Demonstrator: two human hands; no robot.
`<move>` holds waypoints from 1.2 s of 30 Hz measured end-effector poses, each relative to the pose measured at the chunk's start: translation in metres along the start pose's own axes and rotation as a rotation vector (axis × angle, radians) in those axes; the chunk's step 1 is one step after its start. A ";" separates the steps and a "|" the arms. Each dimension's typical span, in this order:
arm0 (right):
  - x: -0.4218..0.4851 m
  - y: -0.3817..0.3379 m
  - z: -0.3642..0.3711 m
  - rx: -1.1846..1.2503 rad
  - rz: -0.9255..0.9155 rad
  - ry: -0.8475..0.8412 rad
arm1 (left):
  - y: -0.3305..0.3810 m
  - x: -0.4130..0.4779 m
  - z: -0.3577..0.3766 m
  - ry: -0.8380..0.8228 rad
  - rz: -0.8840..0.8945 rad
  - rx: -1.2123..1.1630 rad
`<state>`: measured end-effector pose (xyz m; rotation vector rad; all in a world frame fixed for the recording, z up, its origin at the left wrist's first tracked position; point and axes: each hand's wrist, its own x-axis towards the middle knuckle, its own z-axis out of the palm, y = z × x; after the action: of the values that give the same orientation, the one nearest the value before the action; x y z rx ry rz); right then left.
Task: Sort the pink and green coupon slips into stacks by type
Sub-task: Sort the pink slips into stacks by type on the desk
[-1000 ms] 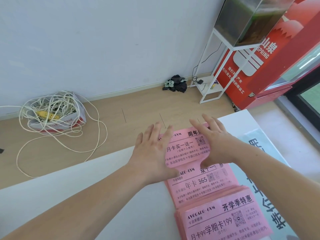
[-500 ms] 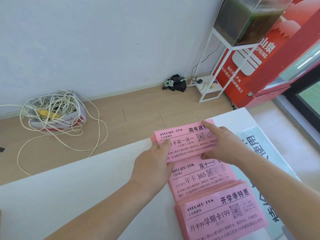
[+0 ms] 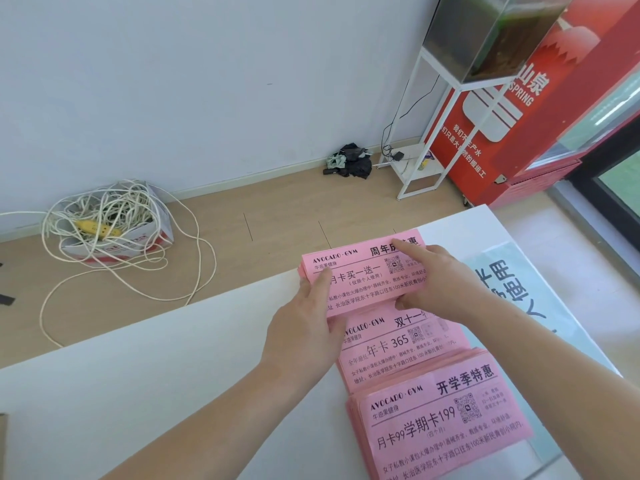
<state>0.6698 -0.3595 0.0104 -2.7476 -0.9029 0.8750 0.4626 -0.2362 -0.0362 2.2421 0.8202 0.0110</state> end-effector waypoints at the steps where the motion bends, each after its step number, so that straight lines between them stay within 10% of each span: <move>1: -0.002 -0.001 -0.003 -0.001 0.006 -0.028 | -0.001 -0.002 -0.002 -0.014 0.001 -0.004; 13: -0.100 -0.118 -0.005 0.092 -0.277 0.023 | -0.037 -0.135 -0.101 -0.028 -0.029 -0.198; 26: -0.264 -0.333 0.172 0.433 -0.589 -0.124 | -0.181 -0.350 -0.216 0.314 -0.226 -0.314; 36: -0.296 -0.404 0.271 0.001 -0.879 0.092 | -0.294 -0.433 -0.222 0.256 -0.475 -0.059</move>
<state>0.1190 -0.2176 0.0446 -1.9846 -1.8346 0.5493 -0.0983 -0.1829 0.0344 1.9643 1.4541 0.0972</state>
